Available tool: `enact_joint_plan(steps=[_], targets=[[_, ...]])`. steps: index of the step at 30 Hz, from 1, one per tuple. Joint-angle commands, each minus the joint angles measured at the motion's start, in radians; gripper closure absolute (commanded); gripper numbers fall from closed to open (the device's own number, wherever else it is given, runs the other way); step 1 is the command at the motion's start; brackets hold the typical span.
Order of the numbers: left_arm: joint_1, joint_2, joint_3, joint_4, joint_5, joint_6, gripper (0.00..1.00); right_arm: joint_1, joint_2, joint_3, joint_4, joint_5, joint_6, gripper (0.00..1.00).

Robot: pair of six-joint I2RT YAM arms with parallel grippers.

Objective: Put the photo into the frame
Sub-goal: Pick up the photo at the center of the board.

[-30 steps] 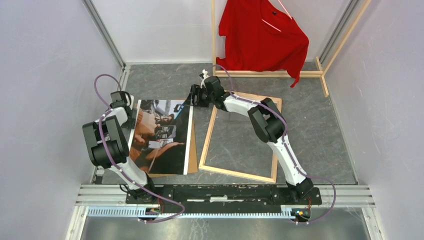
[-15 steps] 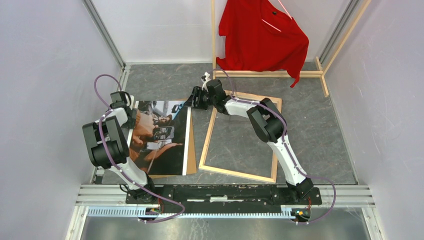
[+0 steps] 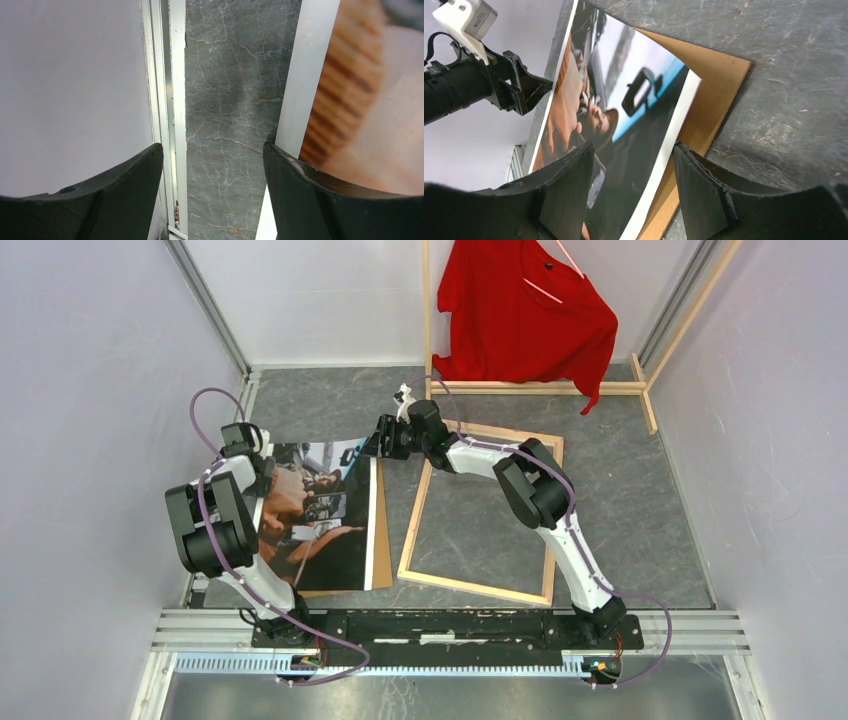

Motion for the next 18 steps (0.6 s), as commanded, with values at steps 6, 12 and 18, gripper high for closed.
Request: enact_joint_plan(steps=[6, 12, 18], targets=[[-0.016, 0.038, -0.032, -0.024, 0.085, 0.016, 0.20, 0.017, -0.051, 0.026, 0.066, -0.061, -0.032, 0.35], [-0.018, 0.040, -0.030, -0.029, 0.089, 0.018, 0.19, 0.018, -0.034, 0.003, 0.140, -0.111, 0.017, 0.40], [-0.018, 0.029, -0.007, -0.069, 0.125, 0.007, 0.19, 0.031, 0.010, 0.044, 0.140, -0.126, 0.025, 0.59]])
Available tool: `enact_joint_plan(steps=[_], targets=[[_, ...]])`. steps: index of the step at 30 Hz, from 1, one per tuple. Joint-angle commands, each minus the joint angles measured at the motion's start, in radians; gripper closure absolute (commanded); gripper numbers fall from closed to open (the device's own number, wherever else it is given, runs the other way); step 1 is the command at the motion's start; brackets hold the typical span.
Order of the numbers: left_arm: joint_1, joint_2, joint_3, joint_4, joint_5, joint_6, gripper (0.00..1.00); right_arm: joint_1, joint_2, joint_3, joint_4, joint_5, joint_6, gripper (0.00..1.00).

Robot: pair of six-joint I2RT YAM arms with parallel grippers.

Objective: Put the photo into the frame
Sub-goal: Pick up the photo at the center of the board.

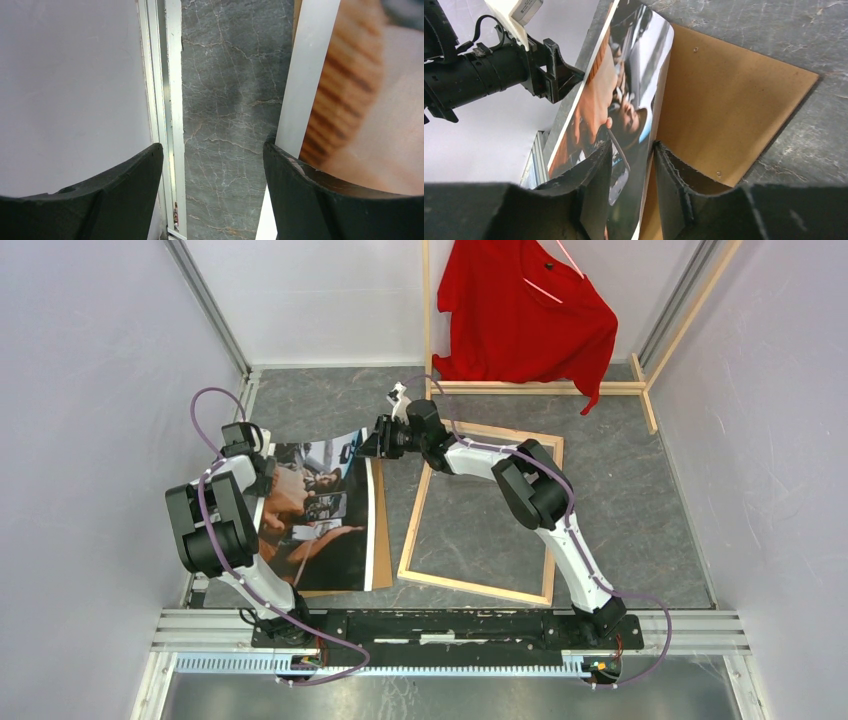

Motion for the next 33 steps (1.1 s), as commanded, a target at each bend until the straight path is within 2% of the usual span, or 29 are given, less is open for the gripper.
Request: enact_joint_plan(steps=[1, 5, 7, 13, 19, 22, 25, 27, 28, 31, 33], targets=[[-0.013, 0.024, -0.003, -0.081, 0.129, 0.000, 0.19, 0.017, 0.015, 0.059, 0.035, -0.029, 0.002, 0.62], [-0.013, 0.002, 0.021, -0.125, 0.157, -0.006, 0.17, 0.017, 0.004, 0.080, -0.010, -0.024, -0.025, 0.80], [-0.011, -0.013, 0.031, -0.144, 0.165, -0.006, 0.16, 0.013, -0.037, 0.075, -0.042, -0.016, -0.056, 1.00], [0.000, -0.058, 0.093, -0.222, 0.188, -0.002, 0.07, -0.020, -0.294, -0.042, -0.112, -0.028, -0.176, 1.00], [0.030, -0.083, 0.174, -0.292, 0.240, -0.001, 0.04, -0.073, -0.695, -0.247, -0.229, 0.001, -0.310, 1.00], [0.030, -0.081, 0.195, -0.300, 0.234, 0.001, 0.04, -0.117, -0.865, -0.316, -0.324, -0.034, -0.322, 1.00], [0.032, -0.081, 0.219, -0.316, 0.243, -0.002, 0.03, -0.185, -1.055, -0.378, -0.500, -0.008, -0.371, 1.00], [0.032, -0.082, 0.236, -0.332, 0.255, -0.008, 0.03, -0.256, -1.186, -0.398, -0.649, 0.089, -0.436, 1.00], [0.032, -0.083, 0.242, -0.338, 0.263, -0.012, 0.03, -0.286, -1.238, -0.380, -0.738, 0.187, -0.490, 1.00], [0.031, -0.086, 0.256, -0.356, 0.290, -0.019, 0.03, -0.296, -1.356, -0.258, -1.023, 0.523, -0.628, 1.00], [0.030, -0.088, 0.258, -0.364, 0.300, -0.021, 0.03, -0.296, -1.396, -0.160, -1.153, 0.670, -0.661, 1.00]])
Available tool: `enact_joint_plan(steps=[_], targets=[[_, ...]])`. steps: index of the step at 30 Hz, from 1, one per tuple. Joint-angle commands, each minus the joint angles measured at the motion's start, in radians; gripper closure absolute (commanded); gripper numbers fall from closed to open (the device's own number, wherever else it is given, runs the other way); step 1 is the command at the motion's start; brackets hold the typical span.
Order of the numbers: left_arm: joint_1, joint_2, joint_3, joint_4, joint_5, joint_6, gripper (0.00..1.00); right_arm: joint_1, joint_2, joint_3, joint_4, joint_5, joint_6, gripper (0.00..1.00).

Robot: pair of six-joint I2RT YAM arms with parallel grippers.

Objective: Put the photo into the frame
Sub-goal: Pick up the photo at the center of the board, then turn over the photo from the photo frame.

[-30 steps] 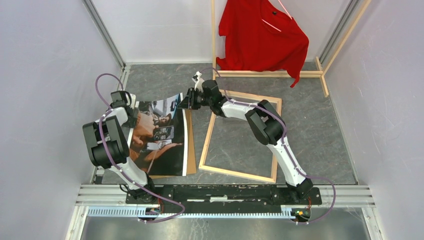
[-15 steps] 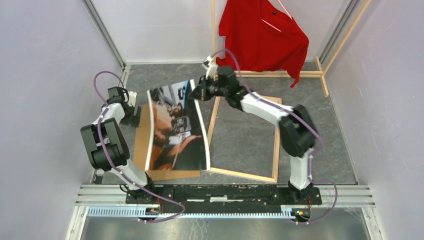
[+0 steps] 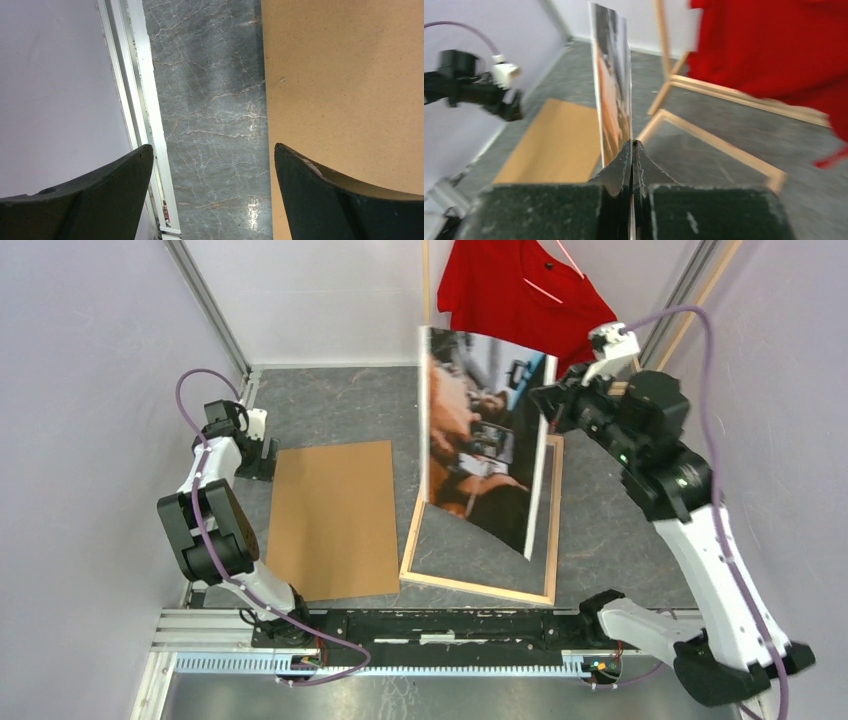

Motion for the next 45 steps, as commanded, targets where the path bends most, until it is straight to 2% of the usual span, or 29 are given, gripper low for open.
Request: enact_joint_plan(steps=[1, 5, 9, 15, 19, 25, 28, 32, 38, 45], targets=[[0.002, -0.042, 0.039, -0.036, 0.049, -0.022, 0.03, 0.004, -0.083, 0.195, -0.417, 0.434, -0.171, 1.00], [-0.002, -0.047, 0.020, -0.045, 0.086, -0.020, 0.03, 0.005, -0.089, 0.383, -0.528, 0.603, -0.193, 1.00], [-0.007, -0.062, 0.004, -0.045, 0.095, -0.016, 0.03, 0.004, -0.058, 0.469, -0.576, 0.578, -0.235, 1.00], [-0.016, -0.080, -0.004, -0.051, 0.114, -0.019, 0.03, 0.008, 0.040, 0.312, -0.638, 0.334, -0.213, 1.00], [-0.019, -0.086, -0.009, -0.051, 0.120, -0.024, 0.03, 0.019, 0.103, 0.207, -0.627, 0.250, -0.170, 1.00], [-0.023, -0.086, -0.009, -0.051, 0.124, -0.039, 0.03, 0.094, 0.144, -0.039, -0.417, 0.141, -0.060, 1.00], [-0.030, -0.084, -0.005, -0.051, 0.124, -0.050, 0.03, 0.094, 0.132, -0.251, -0.212, 0.114, 0.128, 1.00], [-0.046, -0.092, -0.006, -0.050, 0.112, -0.055, 0.03, 0.097, 0.122, -0.412, -0.019, 0.188, 0.365, 1.00], [-0.065, -0.099, -0.014, -0.050, 0.096, -0.056, 0.03, 0.173, 0.257, -0.310, -0.018, 0.389, 0.518, 1.00], [-0.081, -0.098, -0.014, -0.050, 0.084, -0.056, 0.03, 0.272, 0.400, -0.264, 0.039, 0.525, 0.718, 1.00]])
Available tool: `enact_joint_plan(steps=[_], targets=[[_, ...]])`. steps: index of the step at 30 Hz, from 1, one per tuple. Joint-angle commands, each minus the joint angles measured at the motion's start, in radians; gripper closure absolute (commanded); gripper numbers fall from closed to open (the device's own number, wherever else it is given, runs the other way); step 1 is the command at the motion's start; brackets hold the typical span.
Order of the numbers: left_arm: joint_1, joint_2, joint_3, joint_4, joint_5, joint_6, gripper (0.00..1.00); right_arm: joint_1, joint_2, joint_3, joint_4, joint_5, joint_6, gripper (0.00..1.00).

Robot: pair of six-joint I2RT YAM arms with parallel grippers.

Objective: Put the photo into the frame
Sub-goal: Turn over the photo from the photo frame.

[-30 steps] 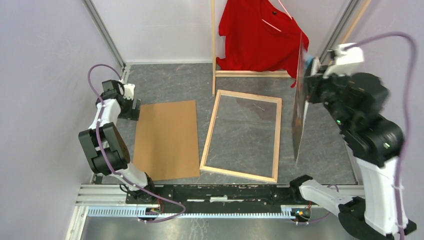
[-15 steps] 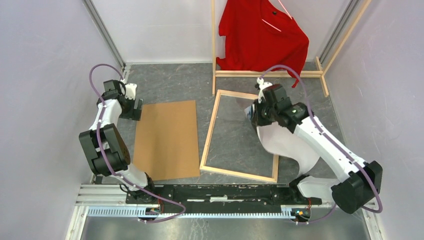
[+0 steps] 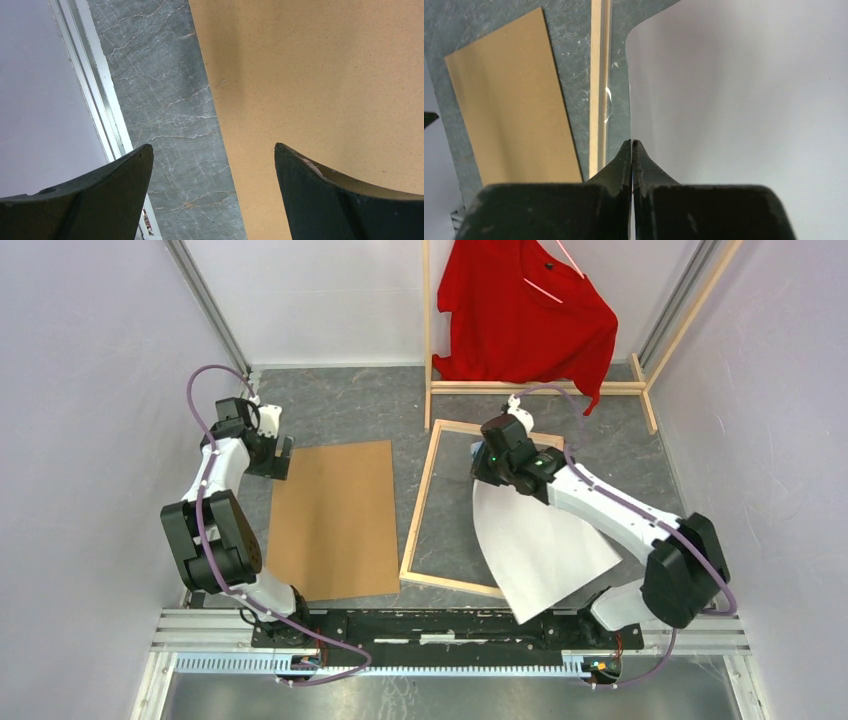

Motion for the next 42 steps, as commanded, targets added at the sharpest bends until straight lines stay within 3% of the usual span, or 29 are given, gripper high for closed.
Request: enact_joint_plan(steps=[1, 6, 10, 13, 18, 22, 23, 24, 26, 29, 32, 35, 42], targets=[[-0.011, -0.032, -0.001, -0.003, -0.016, -0.037, 0.03, 0.051, 0.091, 0.073, 0.062, 0.138, 0.175, 1.00], [-0.022, -0.034, -0.005, -0.003, -0.022, -0.037, 0.03, 0.091, 0.147, 0.101, 0.065, 0.287, 0.264, 1.00], [-0.029, -0.035, -0.017, 0.006, -0.029, -0.034, 0.03, 0.097, 0.173, 0.093, 0.090, 0.347, 0.359, 0.89], [-0.031, -0.033, -0.021, 0.008, -0.031, -0.034, 0.03, 0.108, 0.200, 0.107, 0.153, 0.358, 0.377, 0.70], [-0.036, -0.038, -0.024, 0.008, -0.030, -0.037, 0.03, 0.125, 0.279, 0.189, 0.175, 0.369, 0.377, 0.66], [-0.039, -0.041, -0.027, 0.007, -0.032, -0.038, 0.03, 0.128, 0.345, 0.257, 0.212, 0.344, 0.306, 0.47], [-0.040, -0.044, -0.029, 0.007, -0.034, -0.037, 0.03, 0.130, 0.360, 0.290, 0.185, 0.346, 0.278, 0.34], [-0.041, -0.047, -0.032, 0.008, -0.035, -0.034, 0.03, 0.130, 0.368, 0.313, 0.174, 0.344, 0.241, 0.28], [-0.042, -0.047, -0.037, 0.008, -0.042, -0.030, 0.03, 0.131, 0.363, 0.332, 0.171, 0.337, 0.139, 0.15], [-0.042, -0.049, -0.043, 0.008, -0.043, -0.028, 0.03, 0.133, 0.315, 0.309, 0.191, 0.292, -0.071, 0.05], [-0.040, -0.057, -0.047, 0.007, -0.038, -0.028, 0.03, 0.167, 0.230, 0.256, 0.164, 0.232, -0.326, 0.04], [-0.041, -0.063, -0.053, 0.007, -0.035, -0.027, 0.03, 0.270, 0.141, 0.189, 0.057, 0.333, -0.488, 0.10], [-0.044, -0.069, -0.071, 0.008, -0.035, -0.035, 0.03, 0.457, 0.124, 0.018, -0.074, 0.450, -0.485, 0.23]])
